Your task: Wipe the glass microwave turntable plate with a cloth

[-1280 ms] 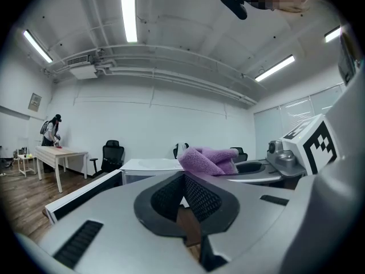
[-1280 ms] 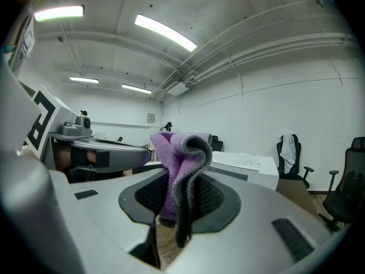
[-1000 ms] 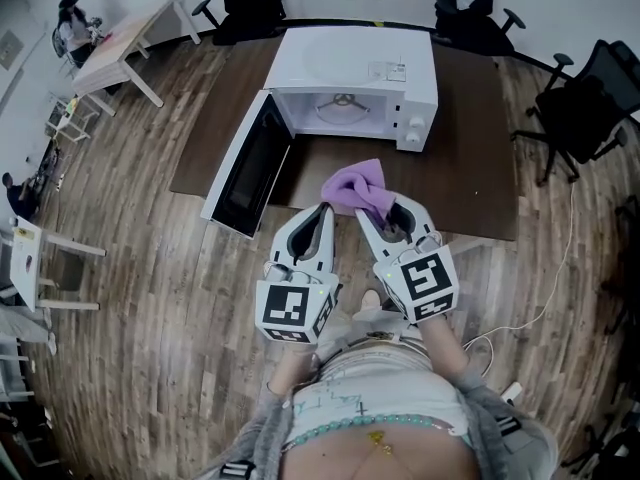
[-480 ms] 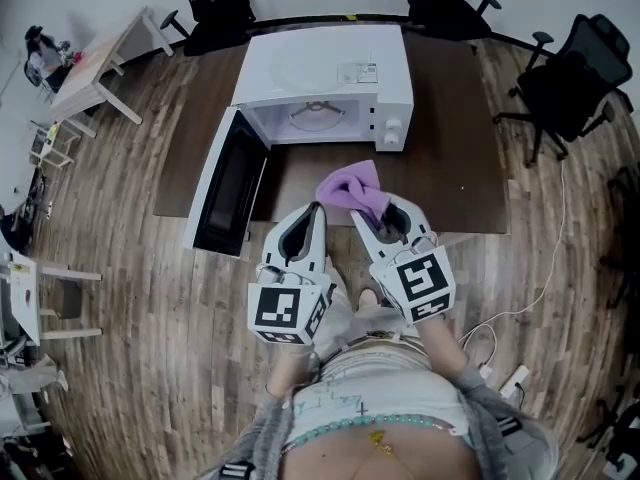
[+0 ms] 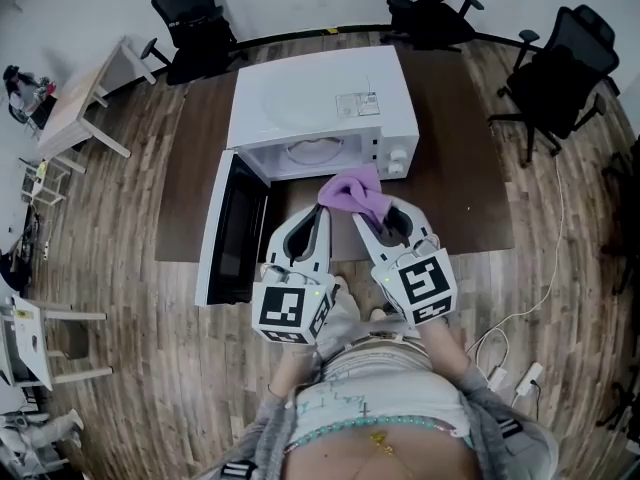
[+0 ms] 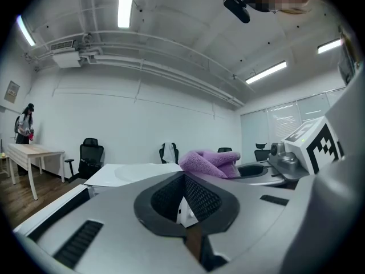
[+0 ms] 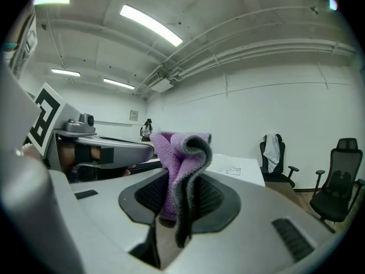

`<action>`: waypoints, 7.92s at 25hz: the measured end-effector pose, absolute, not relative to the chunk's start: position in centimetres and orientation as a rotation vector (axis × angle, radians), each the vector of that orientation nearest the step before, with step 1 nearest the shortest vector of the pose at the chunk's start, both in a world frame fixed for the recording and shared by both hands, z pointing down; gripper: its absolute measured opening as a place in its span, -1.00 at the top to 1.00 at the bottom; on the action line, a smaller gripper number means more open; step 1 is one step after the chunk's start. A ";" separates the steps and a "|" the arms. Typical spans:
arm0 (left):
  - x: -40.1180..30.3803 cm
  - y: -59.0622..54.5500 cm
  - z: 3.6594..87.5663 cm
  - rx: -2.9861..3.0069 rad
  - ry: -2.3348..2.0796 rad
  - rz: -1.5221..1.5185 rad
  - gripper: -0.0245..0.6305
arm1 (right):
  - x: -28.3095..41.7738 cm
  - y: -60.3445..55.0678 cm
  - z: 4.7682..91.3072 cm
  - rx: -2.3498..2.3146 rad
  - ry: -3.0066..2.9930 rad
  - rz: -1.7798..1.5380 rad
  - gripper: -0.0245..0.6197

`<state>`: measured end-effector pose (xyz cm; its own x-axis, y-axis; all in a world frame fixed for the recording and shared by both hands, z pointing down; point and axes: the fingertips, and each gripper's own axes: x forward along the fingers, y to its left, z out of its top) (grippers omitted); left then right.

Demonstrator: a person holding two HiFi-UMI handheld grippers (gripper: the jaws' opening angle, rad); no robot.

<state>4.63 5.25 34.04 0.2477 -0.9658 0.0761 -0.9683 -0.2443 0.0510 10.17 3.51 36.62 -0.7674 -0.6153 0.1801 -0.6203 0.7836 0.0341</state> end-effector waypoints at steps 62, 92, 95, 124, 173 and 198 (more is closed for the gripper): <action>-3.4 -13.8 32.4 2.421 -1.904 0.267 0.89 | 7.9 -16.7 35.5 0.976 -2.785 -0.020 0.58; -15.8 -20.9 36.9 2.588 -1.501 0.798 0.89 | 1.0 -21.9 36.2 1.139 -2.564 -0.104 0.58; -15.6 -21.3 38.6 2.573 -1.384 0.883 0.89 | 1.0 -22.4 36.1 1.124 -2.545 -0.126 0.58; -15.5 -25.8 43.2 2.338 -0.945 0.872 0.54 | -1.2 -26.8 38.5 0.919 -2.396 -0.212 0.58; -15.0 -25.9 43.6 2.359 -0.906 0.852 0.53 | -5.5 -24.0 41.6 0.674 -2.319 -0.226 0.58; -14.6 -25.7 43.8 2.361 -0.881 0.841 0.53 | -8.0 -27.1 41.5 0.622 -2.340 -0.218 0.58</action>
